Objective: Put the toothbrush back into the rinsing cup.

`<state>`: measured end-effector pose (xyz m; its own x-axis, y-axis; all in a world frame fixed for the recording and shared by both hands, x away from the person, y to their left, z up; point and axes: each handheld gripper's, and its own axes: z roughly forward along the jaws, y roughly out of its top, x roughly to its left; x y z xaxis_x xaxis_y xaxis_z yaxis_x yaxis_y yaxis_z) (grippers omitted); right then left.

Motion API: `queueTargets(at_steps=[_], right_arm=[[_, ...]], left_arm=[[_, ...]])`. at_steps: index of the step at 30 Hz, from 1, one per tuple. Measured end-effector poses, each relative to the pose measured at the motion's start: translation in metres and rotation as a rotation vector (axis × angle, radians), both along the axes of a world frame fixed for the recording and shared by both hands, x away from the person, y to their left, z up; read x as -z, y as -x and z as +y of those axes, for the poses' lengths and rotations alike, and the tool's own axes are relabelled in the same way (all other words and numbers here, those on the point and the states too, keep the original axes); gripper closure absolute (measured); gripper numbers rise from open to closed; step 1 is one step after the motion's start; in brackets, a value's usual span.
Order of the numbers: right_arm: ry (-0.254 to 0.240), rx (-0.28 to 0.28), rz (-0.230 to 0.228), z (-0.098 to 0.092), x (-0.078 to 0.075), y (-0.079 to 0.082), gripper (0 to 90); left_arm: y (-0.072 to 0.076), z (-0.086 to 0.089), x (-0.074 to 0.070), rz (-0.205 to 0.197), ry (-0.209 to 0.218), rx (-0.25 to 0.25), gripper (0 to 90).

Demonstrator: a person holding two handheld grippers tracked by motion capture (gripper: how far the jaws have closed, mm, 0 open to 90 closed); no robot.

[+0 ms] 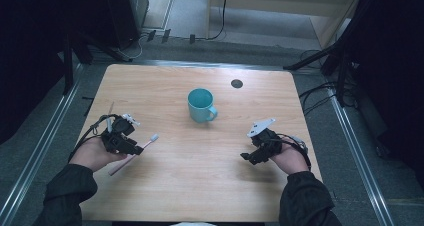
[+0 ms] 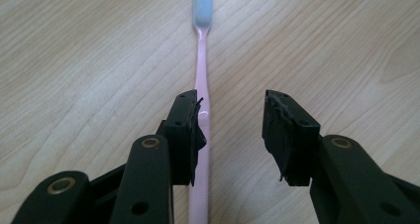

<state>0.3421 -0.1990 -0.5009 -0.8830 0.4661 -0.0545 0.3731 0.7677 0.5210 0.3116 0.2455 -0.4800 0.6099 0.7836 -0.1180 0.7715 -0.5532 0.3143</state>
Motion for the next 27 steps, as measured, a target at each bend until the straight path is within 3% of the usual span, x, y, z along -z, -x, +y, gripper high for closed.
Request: queueTargets(at_steps=[12, 27], right_arm=[[0.009, -0.006, 0.005, 0.0, 0.001, 0.0, 21.6], [0.026, -0.007, -0.001, 0.0, 0.001, 0.0, 21.7]], left_arm=[[-0.003, 0.006, 0.014, 0.081, -0.062, -0.058, 60.2], [-0.004, 0.004, 0.027, 0.147, -0.155, -0.027, 63.5]])
